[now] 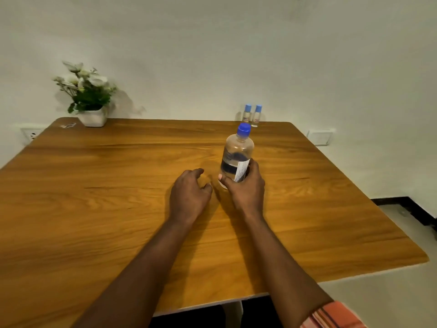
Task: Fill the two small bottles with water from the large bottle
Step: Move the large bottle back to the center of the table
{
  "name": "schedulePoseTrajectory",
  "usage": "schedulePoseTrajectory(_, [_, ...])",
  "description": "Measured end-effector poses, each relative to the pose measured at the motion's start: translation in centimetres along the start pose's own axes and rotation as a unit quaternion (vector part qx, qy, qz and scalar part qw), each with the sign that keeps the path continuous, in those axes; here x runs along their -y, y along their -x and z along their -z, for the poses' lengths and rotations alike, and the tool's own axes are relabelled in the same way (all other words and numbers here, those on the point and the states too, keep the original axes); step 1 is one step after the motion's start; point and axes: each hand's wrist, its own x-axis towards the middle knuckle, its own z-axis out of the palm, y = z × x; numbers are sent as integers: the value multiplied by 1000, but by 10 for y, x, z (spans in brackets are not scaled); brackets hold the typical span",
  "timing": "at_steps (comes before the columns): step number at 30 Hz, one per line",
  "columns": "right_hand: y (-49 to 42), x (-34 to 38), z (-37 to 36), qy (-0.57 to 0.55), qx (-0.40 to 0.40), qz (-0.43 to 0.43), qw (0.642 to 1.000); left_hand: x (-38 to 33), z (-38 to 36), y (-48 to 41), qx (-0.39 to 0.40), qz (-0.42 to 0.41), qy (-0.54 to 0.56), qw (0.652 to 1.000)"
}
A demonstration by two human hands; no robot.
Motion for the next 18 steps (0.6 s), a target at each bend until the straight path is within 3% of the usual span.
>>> schedulePoseTrajectory(8, [5, 33, -90, -24, 87, 31, 995, 66, 52, -27, -50, 56, -41, 996])
schedulePoseTrajectory(18, [-36, 61, -210, -23, 150, 31, 988, 137, 94, -106, -49, 80, -90, 992])
